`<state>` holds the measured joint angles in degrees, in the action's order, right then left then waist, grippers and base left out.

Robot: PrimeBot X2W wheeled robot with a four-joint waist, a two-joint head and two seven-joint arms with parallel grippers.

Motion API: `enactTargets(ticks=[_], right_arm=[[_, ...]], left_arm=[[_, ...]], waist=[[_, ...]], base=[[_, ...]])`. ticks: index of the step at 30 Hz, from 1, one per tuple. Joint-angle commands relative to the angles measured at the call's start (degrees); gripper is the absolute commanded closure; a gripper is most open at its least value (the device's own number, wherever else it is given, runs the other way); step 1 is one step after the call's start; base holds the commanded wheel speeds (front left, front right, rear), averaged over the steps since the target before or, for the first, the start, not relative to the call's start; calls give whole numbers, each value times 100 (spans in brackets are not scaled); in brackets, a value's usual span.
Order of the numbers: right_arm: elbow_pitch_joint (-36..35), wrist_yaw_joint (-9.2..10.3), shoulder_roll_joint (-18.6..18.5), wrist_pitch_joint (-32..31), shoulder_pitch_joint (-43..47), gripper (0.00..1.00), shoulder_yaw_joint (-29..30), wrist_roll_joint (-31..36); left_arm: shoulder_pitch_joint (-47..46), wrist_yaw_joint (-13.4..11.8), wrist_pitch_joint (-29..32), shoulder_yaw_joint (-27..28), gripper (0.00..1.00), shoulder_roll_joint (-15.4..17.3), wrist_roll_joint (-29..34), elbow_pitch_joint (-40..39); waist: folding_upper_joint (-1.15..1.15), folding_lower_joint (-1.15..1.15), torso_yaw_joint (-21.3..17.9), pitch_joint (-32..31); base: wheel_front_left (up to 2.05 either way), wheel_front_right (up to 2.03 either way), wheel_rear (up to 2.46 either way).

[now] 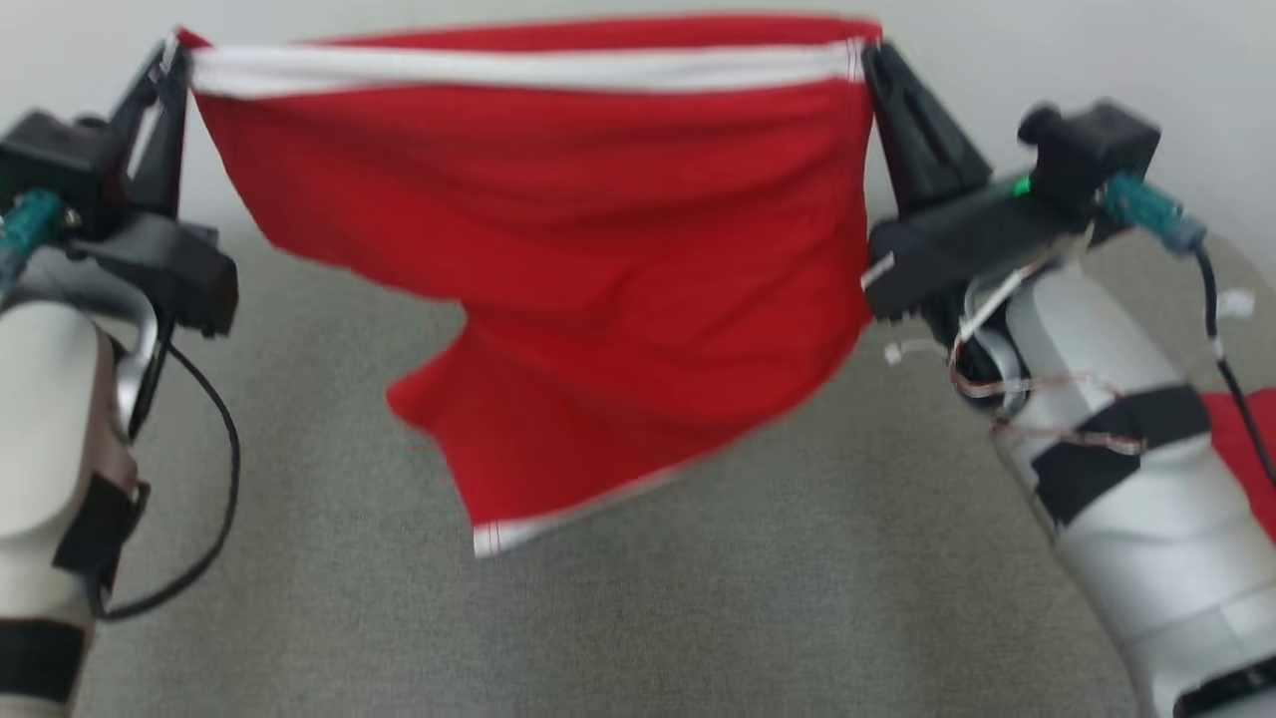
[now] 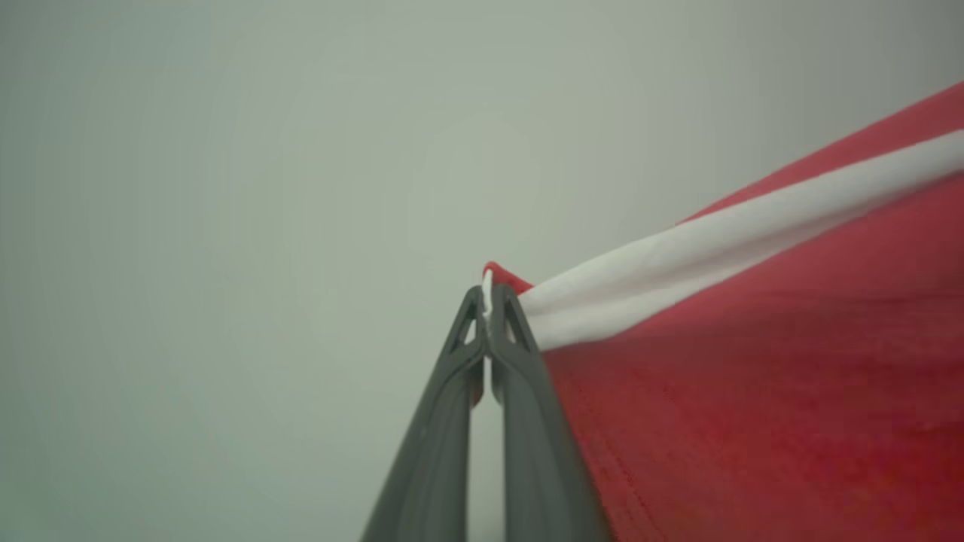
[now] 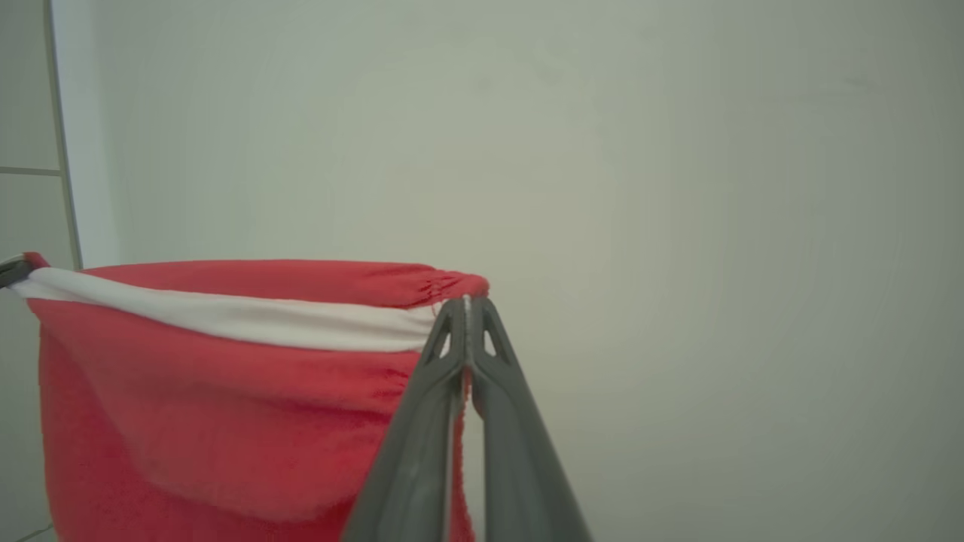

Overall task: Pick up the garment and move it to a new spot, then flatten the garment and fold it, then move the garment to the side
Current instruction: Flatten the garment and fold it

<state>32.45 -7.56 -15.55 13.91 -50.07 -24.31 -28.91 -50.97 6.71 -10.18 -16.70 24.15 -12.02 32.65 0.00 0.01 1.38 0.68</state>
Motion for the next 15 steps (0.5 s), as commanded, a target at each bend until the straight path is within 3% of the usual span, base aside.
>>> enactTargets(ticks=[1, 5, 8, 11, 15], right_arm=[[189, 18, 12, 35, -311, 100, -13, 41], [757, 19, -70, 123, -1226, 100, 245, 393], [605, 19, -67, 126, -1612, 100, 693, 797], [184, 20, -48, 126, -1511, 100, 1336, 1321], [33, 20, -52, 127, -917, 100, 1527, 1693]], left_arm=[[-268, -114, -21, 5, 100, 6, 128, 163], [-1016, -466, -283, -59, 100, -128, 404, 526], [-1440, -658, -447, -27, 100, -204, 510, 556], [-1604, -677, -494, -3, 100, -354, 521, 258], [-957, -613, -499, 88, 100, -609, 333, -43]], waist=[[0, -1, 161, 763], [0, -1, 243, 1174], [0, -1, 325, 1282], [0, -1, 419, 1267], [0, -1, 475, 1241]], base=[[0, 0, 0], [0, 0, 0], [0, 0, 0], [0, 0, 0], [0, 0, 0]])
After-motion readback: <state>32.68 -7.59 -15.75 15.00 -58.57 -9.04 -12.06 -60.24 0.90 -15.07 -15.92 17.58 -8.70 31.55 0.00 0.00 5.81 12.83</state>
